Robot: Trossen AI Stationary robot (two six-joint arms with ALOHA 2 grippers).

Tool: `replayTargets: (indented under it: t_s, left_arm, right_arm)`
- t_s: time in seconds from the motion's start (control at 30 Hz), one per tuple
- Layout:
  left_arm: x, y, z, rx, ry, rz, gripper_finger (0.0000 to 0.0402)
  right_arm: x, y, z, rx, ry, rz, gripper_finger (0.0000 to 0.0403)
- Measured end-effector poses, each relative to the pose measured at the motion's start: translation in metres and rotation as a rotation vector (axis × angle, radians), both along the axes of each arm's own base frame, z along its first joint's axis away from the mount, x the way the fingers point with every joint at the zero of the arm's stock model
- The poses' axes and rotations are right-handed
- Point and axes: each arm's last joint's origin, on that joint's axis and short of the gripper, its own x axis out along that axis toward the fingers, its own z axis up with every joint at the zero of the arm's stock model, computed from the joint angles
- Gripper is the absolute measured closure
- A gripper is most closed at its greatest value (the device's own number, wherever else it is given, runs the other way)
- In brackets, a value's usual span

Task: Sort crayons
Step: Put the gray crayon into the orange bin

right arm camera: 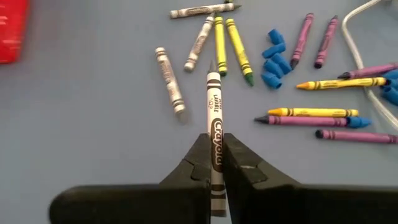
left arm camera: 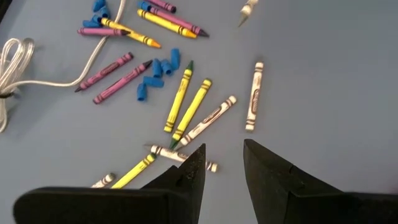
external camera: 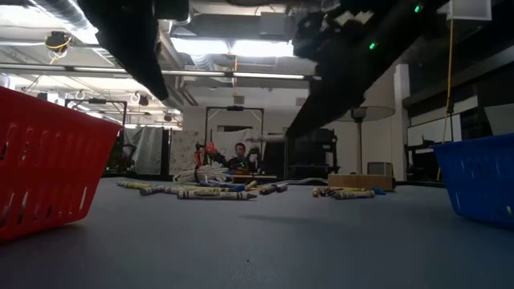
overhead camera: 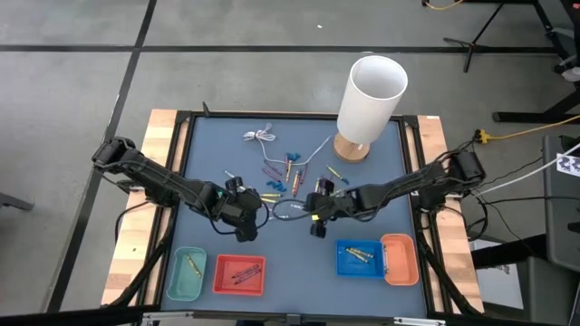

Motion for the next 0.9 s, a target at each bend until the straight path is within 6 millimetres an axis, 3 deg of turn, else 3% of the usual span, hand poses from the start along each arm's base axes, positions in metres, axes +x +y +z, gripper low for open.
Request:
replayTargets:
  t_s: [0.3, 0.7, 0.9]
  left_arm:
    - [0.001, 0.0, 0.001, 0.009, -0.008, -0.022, 0.0309]
    - [0.009, 0.001, 0.004, 0.025, -0.061, -0.076, 0.0309]
    - [0.01, 0.0, 0.005, 0.021, -0.078, -0.077, 0.0309]
  right_arm:
    - [-0.035, -0.003, 0.039, 0.118, 0.082, 0.105, 0.0391]
    - [-0.082, -0.005, 0.063, 0.343, 0.291, 0.247, 0.0385]
    - [-0.102, -0.002, 0.075, 0.439, 0.339, 0.203, 0.0384]
